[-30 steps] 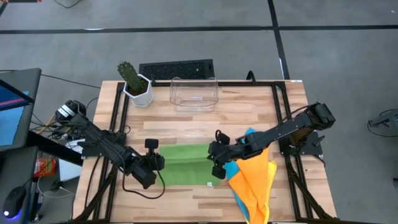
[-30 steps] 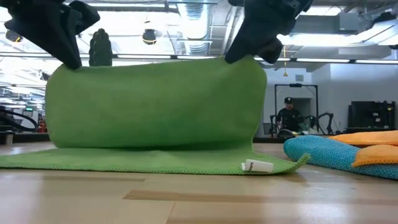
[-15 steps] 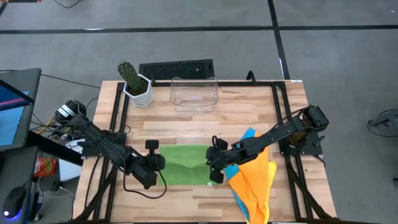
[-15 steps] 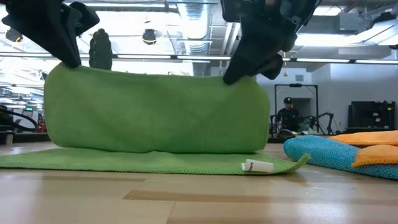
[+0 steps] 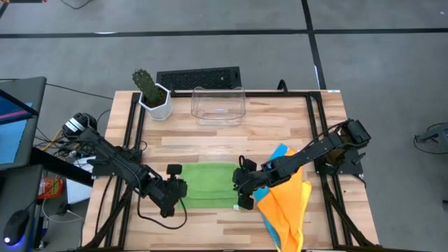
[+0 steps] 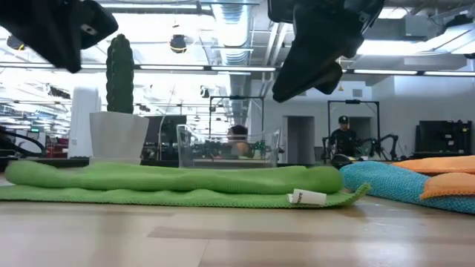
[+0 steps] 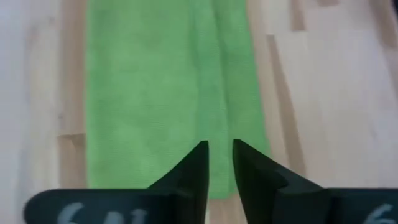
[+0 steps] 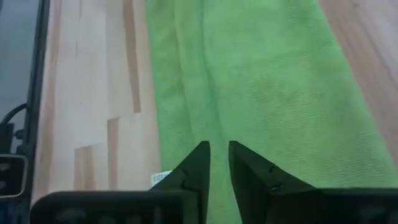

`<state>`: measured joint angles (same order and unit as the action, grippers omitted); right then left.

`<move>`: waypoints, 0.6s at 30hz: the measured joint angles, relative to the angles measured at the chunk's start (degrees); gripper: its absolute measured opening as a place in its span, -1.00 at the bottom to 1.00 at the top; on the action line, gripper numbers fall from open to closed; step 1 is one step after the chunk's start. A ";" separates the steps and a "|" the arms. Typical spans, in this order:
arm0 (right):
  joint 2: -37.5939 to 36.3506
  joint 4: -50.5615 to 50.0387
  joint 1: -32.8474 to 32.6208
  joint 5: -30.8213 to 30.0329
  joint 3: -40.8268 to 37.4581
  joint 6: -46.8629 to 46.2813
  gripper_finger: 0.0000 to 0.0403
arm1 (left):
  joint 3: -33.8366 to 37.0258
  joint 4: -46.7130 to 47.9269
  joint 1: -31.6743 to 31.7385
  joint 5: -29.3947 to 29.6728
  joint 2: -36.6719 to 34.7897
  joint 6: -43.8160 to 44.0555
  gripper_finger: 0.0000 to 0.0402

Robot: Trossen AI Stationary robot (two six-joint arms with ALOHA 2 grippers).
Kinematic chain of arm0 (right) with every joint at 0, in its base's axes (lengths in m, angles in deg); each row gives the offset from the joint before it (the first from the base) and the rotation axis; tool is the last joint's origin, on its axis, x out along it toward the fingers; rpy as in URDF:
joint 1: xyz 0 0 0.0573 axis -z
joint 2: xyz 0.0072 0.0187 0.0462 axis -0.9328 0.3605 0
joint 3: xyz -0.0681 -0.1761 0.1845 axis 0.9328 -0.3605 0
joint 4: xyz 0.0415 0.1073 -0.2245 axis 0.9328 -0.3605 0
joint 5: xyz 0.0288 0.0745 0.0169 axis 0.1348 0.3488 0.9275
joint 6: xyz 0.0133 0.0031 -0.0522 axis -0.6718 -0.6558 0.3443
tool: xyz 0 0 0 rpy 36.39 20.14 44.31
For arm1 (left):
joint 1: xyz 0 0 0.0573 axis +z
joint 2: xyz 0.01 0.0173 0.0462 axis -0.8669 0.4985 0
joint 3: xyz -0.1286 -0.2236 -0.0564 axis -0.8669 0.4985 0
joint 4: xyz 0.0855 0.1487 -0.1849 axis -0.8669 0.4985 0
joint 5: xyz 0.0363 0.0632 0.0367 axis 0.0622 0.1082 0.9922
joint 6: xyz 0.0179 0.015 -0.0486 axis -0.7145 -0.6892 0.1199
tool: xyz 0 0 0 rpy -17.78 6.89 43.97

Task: Fold microfiber towels
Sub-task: Fold the green towel

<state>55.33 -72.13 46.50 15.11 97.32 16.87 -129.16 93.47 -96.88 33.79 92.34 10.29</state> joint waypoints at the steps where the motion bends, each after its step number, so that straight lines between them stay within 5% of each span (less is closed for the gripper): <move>1: 0.01 0.00 -0.03 0.27 0.00 -0.02 -0.54 | 0.00 -0.17 -0.02 -0.89 0.00 -0.03 -0.60; 6: 0.04 0.00 -0.15 0.29 0.00 -0.02 -0.43 | 0.00 -0.35 0.00 -2.33 0.00 -0.09 -0.46; 11: 0.78 -0.28 -0.02 0.27 0.04 0.18 -0.32 | 0.04 0.06 0.03 4.67 0.00 0.22 -0.41; 18: 4.54 -0.35 -0.37 0.81 0.02 -0.06 -0.26 | 8.08 -12.26 0.61 2.02 0.02 0.63 -0.45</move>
<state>59.87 -72.47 46.13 15.92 97.34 16.80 -121.08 81.21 -96.26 35.81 92.36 10.92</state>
